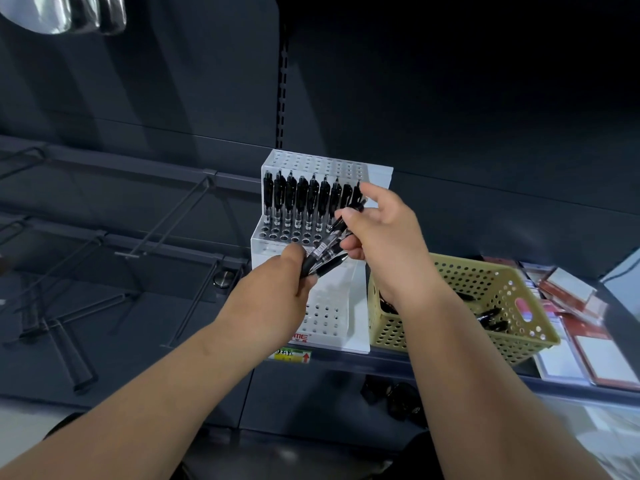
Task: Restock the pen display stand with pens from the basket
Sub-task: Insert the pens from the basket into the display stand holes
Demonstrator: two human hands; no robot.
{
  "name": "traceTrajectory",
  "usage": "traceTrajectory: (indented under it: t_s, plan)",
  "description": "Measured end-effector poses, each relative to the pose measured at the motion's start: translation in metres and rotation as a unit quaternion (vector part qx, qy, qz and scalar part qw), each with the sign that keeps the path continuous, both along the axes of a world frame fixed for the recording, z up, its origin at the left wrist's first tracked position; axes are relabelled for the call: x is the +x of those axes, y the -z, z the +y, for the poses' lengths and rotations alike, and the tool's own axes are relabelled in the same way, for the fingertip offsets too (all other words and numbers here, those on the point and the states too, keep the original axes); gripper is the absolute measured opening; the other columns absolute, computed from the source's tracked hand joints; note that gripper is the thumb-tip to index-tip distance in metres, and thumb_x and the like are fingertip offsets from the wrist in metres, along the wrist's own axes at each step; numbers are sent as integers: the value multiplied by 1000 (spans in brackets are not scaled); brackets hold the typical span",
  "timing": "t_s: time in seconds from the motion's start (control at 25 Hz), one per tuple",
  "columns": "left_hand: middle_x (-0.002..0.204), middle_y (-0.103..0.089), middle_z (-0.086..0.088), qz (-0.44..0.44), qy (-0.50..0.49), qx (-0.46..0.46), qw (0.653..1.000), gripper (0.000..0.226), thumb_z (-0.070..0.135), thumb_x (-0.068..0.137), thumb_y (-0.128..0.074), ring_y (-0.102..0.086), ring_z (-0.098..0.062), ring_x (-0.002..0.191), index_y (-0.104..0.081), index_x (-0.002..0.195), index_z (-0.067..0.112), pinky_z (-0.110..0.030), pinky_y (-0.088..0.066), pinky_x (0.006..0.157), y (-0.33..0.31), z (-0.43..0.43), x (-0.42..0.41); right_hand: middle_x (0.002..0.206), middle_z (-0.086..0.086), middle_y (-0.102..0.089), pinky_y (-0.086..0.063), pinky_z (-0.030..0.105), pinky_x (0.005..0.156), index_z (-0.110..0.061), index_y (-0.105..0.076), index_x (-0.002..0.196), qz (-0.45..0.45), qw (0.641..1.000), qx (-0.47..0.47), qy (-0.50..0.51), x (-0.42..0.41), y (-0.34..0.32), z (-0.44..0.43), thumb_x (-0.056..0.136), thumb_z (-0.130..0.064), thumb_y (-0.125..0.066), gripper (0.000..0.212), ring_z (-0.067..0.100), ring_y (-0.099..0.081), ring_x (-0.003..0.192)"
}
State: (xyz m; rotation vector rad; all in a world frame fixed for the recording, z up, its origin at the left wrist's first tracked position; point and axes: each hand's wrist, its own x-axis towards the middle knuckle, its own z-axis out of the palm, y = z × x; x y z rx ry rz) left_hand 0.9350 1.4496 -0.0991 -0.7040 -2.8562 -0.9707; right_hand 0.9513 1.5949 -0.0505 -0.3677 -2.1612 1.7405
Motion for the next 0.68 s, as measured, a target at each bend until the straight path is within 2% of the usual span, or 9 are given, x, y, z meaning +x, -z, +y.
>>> traceTrajectory:
  t_s: [0.12,0.2,0.28,0.32,0.4,0.56,0.68]
  plan:
    - [70,-50,2,-36,-2,6,999,18,32,98,-47,-51,-18,64,-40,92,16,-33,-35,54,3,-1,-3,103,13,-70,-48,19,57,-22,-58,124,22,992,-121,5,-1,0,2,90,-10,-67,38,4,-56,56]
    - [68,-50,1,-69,-10,26,997,20,32,97,-47,-48,-17,60,-41,90,15,-32,-33,52,4,-1,-6,82,8,-66,-46,19,53,-16,-65,108,38,975,-217,-10,-1,-3,4,90,-8,-65,20,5,-51,55]
    - [69,-51,0,-106,-11,56,993,19,33,97,-48,-46,-17,57,-43,91,15,-30,-33,50,4,-1,-8,72,-1,-55,-45,18,51,-14,-66,94,43,968,-246,-34,-2,-4,7,93,-11,-62,5,5,-47,55]
    - [71,-54,-1,-122,-11,69,990,18,33,98,-48,-46,-17,56,-44,92,16,-29,-34,50,4,0,-9,72,-3,-53,-46,18,52,-15,-64,90,40,969,-241,-45,-3,-4,8,95,-13,-60,6,5,-46,56]
    - [79,-61,-4,-139,-11,84,987,15,32,98,-48,-48,-17,56,-45,96,18,-29,-38,51,4,1,-12,78,0,-61,-50,20,57,-13,-61,91,31,968,-238,-72,-5,-4,12,97,-12,-55,9,6,-50,58]
    - [87,-64,-7,-143,-20,98,985,14,31,98,-48,-50,-17,58,-46,98,17,-29,-39,52,3,-1,-22,92,8,-69,-56,24,68,-7,-62,102,25,960,-251,-126,-9,-6,18,99,3,-43,21,9,-59,66]
    - [89,-64,-13,-150,-32,119,981,17,30,98,-48,-50,-19,61,-46,95,13,-32,-41,55,3,-4,-29,93,8,-69,-55,24,67,-8,-65,102,56,962,-263,-55,-18,-9,26,99,-1,-47,20,9,-61,68]
